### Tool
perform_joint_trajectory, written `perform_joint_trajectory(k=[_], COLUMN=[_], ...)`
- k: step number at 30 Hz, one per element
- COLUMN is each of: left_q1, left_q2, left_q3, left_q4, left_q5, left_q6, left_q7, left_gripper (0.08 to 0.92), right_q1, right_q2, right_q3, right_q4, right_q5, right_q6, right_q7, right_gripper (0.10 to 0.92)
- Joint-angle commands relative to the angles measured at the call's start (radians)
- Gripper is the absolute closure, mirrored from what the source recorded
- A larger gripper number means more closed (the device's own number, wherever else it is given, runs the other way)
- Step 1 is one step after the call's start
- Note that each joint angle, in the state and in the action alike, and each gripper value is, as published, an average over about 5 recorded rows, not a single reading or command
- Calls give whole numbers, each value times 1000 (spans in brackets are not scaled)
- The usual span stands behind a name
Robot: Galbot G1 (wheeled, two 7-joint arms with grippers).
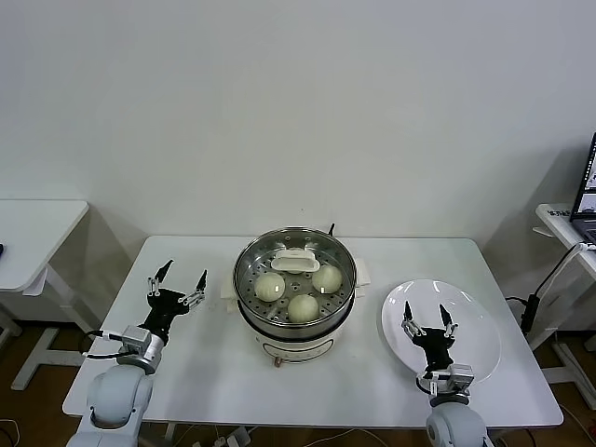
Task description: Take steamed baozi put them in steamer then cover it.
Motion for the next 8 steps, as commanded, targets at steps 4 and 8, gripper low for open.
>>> perform_joint_trajectory(k=[4, 8], left_q1=[9, 13], left_q2=[-8, -7], left_q3=[-1, 1], left_q4=[-3, -4], left_q5=[-6, -5], left_q6=[-17, -19], left_q7=[-2, -1], left_gripper=[177, 177], right_q1=[0, -5], right_q2=[6, 7], right_q3=[9, 14], right_q4=[9, 13], right_q5=[2, 1], right_q6=[-10, -9], right_q7=[1, 1], right_gripper=[203, 203])
